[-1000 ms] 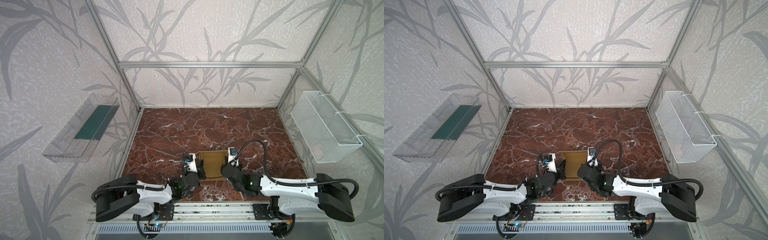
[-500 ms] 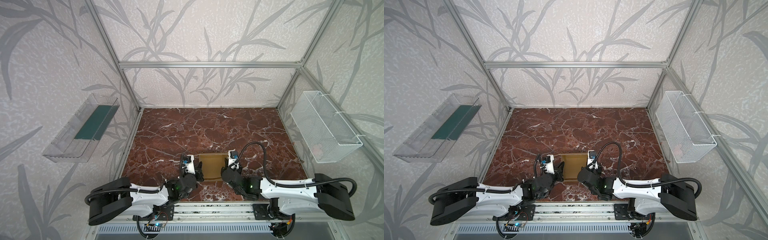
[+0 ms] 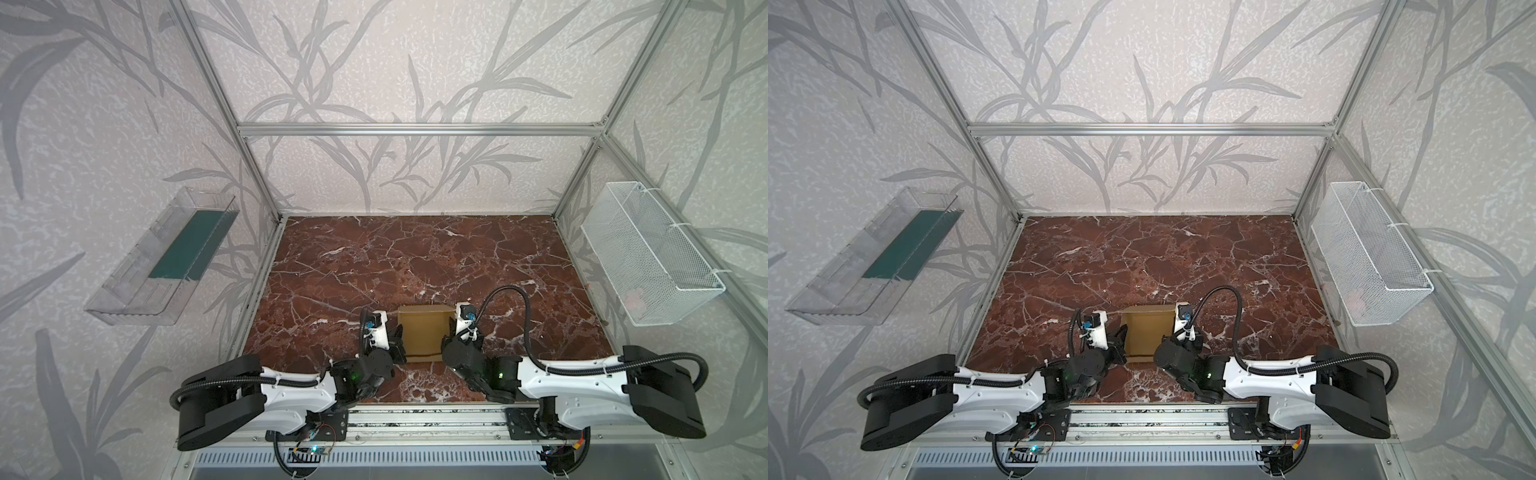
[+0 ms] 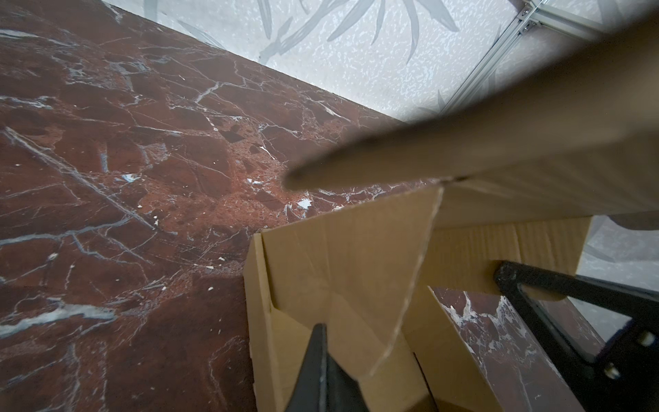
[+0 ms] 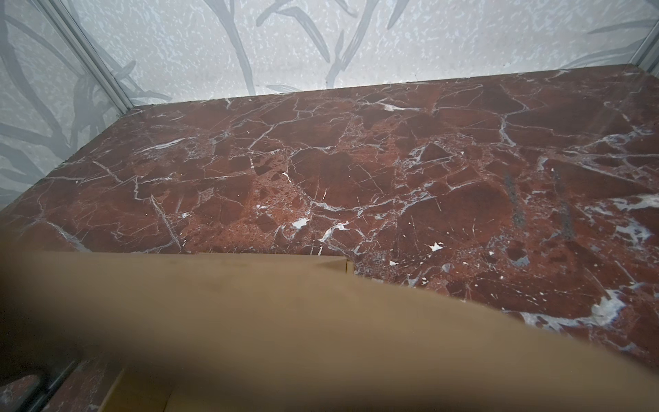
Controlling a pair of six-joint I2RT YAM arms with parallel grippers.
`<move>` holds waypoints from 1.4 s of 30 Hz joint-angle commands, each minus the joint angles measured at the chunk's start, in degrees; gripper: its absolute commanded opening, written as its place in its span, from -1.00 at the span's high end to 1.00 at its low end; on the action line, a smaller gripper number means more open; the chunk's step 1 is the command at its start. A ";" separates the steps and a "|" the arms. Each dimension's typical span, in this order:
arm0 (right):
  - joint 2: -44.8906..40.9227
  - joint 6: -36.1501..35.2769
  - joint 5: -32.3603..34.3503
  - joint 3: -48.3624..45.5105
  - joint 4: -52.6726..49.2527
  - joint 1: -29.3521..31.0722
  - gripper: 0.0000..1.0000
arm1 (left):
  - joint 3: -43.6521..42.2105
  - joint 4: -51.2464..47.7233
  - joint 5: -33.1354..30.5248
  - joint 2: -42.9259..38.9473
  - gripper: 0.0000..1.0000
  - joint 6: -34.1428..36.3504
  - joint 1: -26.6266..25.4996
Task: Fold the paper box
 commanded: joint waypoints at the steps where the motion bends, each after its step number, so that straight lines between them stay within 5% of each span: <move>1: 0.97 1.07 -1.57 -1.83 -2.14 0.67 0.90 | -1.32 -1.93 -0.21 -1.21 0.94 -1.66 -0.51; 16: 0.81 1.09 -1.20 -2.02 -1.70 0.88 0.91 | -1.87 -11.35 -2.28 -11.88 0.19 -0.63 -0.52; 27: 1.33 0.90 -1.20 -1.49 -1.73 0.91 0.91 | -1.13 -22.78 -2.22 -23.77 -0.73 3.40 -0.53; 42: -0.19 1.31 -1.99 -1.93 -2.79 0.97 0.82 | -3.29 -43.04 -5.80 -48.48 -0.89 8.68 -0.52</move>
